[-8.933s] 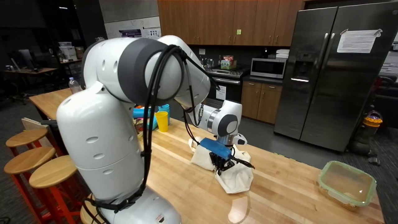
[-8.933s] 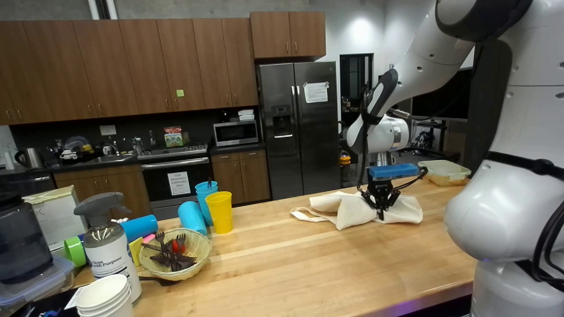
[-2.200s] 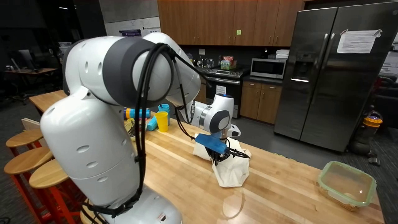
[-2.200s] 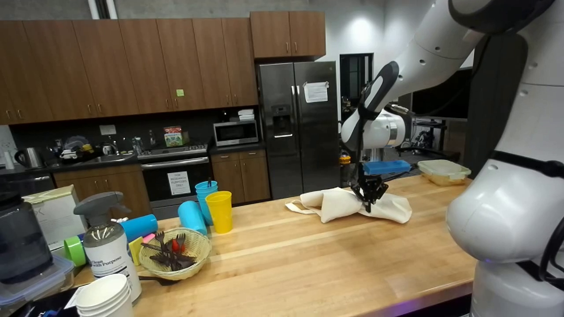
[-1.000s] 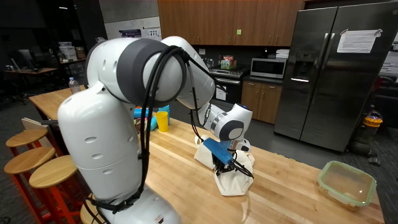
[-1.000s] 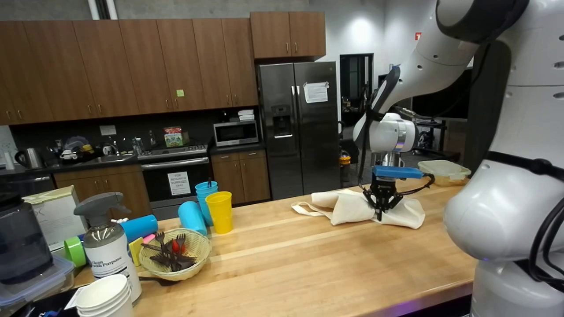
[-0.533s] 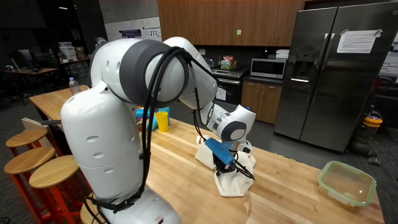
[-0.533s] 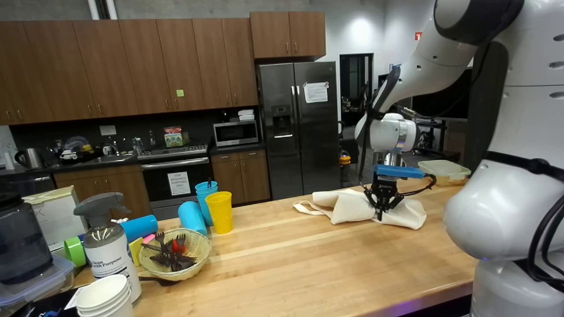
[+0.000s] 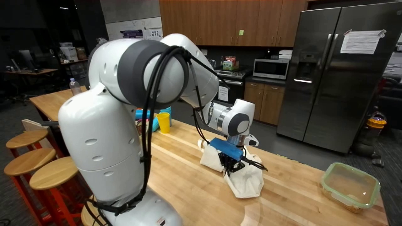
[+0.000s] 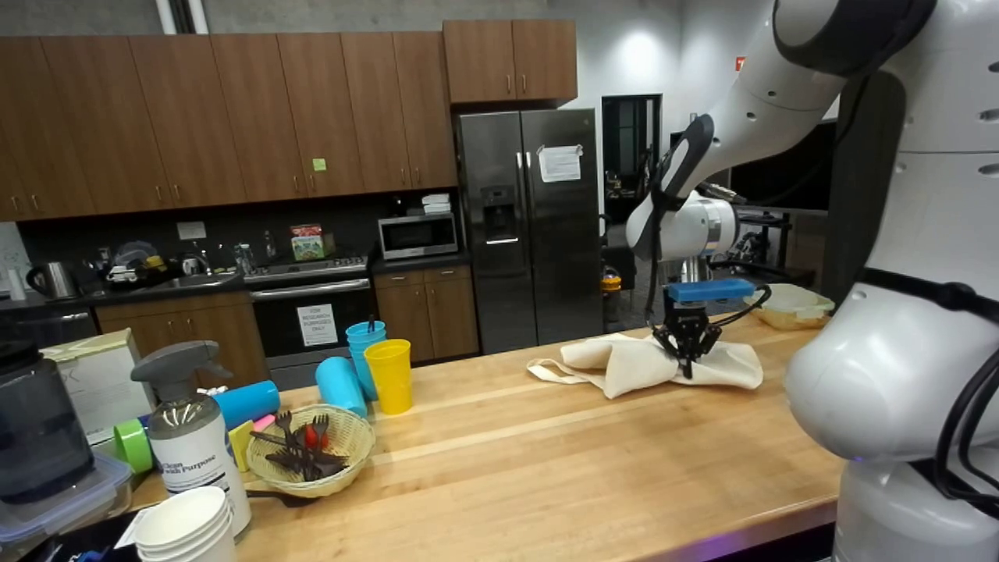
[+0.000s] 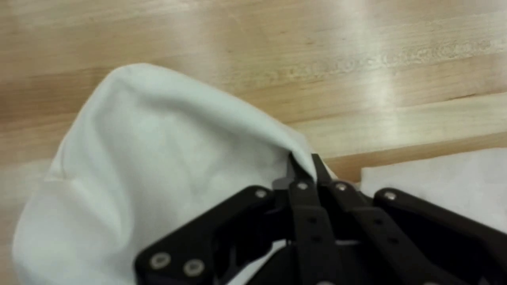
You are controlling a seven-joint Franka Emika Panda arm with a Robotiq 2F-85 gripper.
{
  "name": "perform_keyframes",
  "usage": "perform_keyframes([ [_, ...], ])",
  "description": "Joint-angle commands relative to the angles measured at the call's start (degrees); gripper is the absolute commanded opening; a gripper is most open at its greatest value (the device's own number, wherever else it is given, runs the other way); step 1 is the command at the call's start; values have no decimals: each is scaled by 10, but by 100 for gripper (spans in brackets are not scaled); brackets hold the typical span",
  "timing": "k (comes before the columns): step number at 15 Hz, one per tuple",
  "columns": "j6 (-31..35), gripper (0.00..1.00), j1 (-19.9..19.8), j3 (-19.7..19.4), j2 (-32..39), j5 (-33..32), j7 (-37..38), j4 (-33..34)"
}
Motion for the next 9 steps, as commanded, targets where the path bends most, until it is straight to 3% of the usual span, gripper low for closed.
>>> perform_keyframes([
  [1, -71, 1, -31, -20, -105, -76, -36, -5],
  [9, -147, 1, -115, -116, -266, -173, -213, 39],
])
